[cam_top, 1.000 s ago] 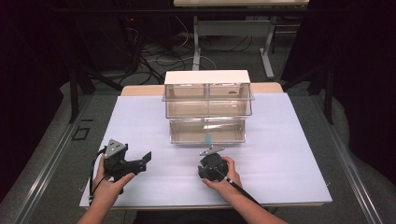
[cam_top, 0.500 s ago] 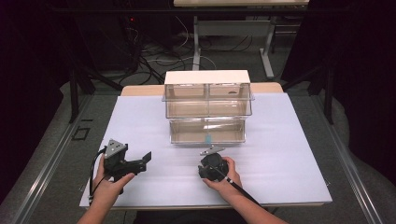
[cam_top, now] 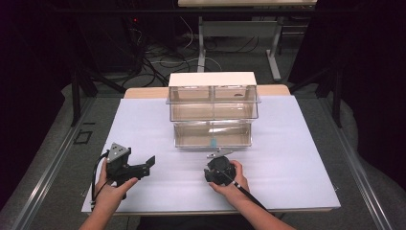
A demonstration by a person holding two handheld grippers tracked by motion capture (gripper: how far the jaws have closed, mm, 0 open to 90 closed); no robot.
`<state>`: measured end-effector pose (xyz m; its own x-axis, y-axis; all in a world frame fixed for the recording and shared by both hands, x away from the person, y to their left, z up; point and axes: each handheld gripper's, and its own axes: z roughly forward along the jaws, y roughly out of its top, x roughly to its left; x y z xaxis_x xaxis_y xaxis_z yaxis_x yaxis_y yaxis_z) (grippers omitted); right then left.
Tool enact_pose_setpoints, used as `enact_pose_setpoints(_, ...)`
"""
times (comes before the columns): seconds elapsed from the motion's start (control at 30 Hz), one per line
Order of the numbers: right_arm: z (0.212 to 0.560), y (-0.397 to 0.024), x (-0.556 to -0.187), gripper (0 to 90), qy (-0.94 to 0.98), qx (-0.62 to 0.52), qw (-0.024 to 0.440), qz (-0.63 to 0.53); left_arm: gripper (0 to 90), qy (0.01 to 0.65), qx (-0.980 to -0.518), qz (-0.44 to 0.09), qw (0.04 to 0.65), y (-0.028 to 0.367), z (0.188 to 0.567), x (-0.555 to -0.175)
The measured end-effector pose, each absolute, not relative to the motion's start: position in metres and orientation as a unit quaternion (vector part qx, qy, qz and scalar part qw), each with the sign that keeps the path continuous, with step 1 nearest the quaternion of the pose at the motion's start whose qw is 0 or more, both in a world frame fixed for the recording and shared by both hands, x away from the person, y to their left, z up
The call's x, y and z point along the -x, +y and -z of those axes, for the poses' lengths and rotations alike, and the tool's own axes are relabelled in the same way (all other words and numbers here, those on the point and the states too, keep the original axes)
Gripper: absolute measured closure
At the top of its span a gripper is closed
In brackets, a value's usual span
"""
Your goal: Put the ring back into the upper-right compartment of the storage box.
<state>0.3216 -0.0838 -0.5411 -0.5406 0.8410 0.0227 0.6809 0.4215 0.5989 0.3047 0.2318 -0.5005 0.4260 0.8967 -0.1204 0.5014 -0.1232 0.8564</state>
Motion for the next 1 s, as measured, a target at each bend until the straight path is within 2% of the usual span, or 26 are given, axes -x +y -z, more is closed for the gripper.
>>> enact_pose_setpoints(0.1,0.545,-0.082,-0.321,59.2,0.813,-0.465,0.151,-0.316,2.7,0.488,-0.716,-0.221,0.448,0.232,0.5,-0.305)
enact_pose_setpoints(1.0,0.52,-0.088,-0.317,59.3,0.806,-0.471,0.135,-0.333,2.8,0.488,-0.717,-0.22,0.446,0.232,0.5,-0.304)
